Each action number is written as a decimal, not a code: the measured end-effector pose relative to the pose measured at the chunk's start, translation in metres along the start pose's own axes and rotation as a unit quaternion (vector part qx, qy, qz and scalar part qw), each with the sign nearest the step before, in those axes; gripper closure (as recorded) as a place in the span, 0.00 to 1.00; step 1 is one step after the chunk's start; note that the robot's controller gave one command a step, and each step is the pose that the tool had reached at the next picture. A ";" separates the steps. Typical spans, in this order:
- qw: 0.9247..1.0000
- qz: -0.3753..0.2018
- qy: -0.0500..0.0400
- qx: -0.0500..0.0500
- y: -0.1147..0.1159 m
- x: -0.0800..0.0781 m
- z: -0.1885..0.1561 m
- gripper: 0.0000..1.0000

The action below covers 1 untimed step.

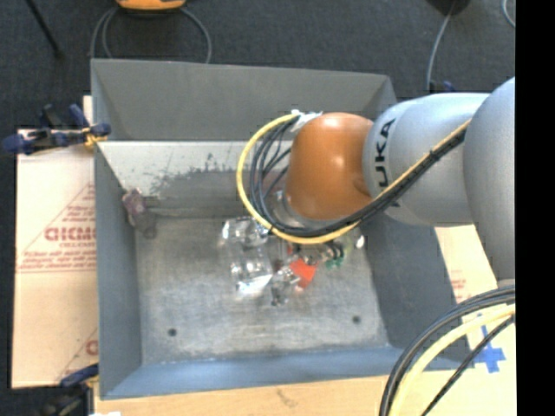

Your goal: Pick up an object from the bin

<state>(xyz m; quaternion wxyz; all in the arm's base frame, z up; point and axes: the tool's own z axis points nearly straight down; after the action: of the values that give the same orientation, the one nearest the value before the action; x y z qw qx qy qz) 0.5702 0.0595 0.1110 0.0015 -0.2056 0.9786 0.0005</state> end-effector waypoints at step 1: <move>1.000 0.001 -0.001 0.000 0.000 -0.002 0.000 1.00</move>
Offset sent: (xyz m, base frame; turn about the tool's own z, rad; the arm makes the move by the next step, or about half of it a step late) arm 0.0000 0.0000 0.0000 0.0000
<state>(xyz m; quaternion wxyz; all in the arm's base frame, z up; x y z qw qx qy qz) 0.5719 0.0599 0.1109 0.0028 -0.2045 0.9789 0.0009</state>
